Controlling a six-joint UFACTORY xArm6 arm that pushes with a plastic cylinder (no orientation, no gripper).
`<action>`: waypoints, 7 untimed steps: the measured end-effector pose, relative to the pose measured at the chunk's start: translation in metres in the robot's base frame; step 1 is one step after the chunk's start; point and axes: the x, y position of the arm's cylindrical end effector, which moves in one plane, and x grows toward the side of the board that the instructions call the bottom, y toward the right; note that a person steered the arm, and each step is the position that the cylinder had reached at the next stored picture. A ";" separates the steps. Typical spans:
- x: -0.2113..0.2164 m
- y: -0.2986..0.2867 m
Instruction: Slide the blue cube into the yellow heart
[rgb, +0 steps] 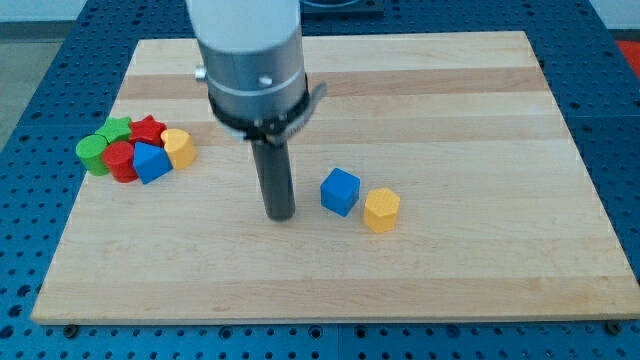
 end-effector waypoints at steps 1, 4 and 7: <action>0.007 0.037; -0.022 0.107; -0.037 0.070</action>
